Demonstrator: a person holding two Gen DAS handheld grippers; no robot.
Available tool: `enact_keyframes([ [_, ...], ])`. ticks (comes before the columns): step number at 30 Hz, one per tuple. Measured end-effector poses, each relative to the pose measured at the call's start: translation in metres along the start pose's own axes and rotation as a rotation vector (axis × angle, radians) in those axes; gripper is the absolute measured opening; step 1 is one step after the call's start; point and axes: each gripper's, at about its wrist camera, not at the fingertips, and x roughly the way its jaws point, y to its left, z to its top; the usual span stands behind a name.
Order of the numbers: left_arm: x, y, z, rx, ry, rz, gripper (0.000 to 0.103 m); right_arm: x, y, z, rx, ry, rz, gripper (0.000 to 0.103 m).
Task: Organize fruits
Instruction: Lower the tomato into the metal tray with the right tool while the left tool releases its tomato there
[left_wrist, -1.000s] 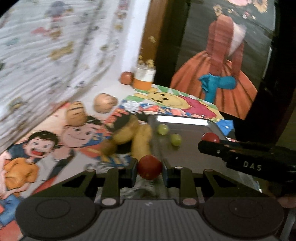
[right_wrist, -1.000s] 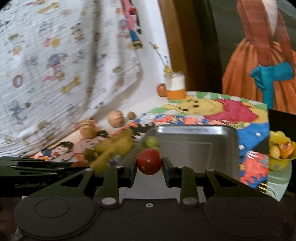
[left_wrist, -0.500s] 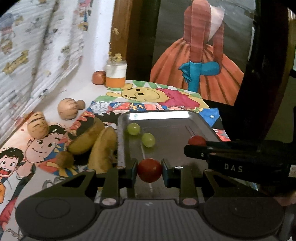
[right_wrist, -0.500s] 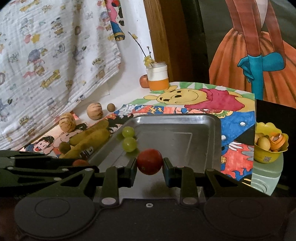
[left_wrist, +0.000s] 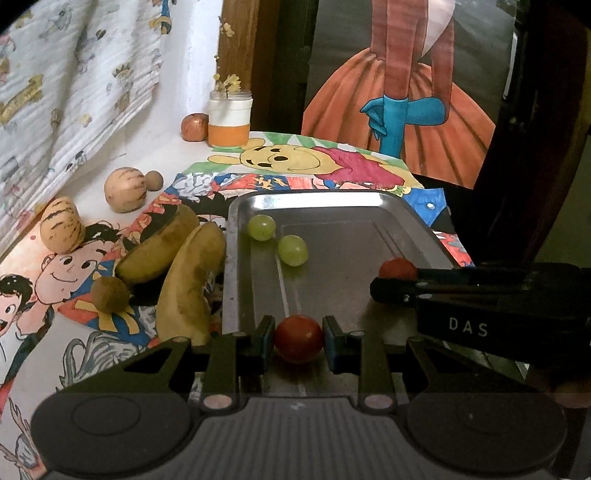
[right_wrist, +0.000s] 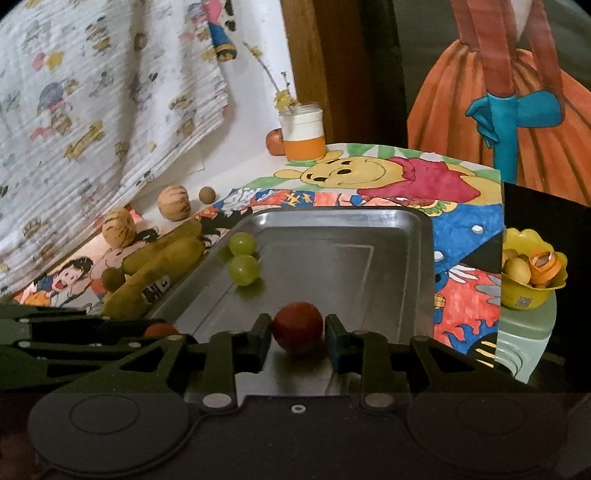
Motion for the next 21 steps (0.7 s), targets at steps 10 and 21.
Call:
enact_keyframes([
  [10, -0.023, 0.002, -0.003, -0.061, -0.033, 0.023, 0.064, -0.049, -0.005, -0.002, 0.0, -0.09, -0.038, 0.057],
  [21, -0.095, 0.009, -0.012, -0.139, -0.176, 0.113, 0.101, -0.114, 0.007, -0.012, -0.002, -0.189, -0.039, 0.093],
])
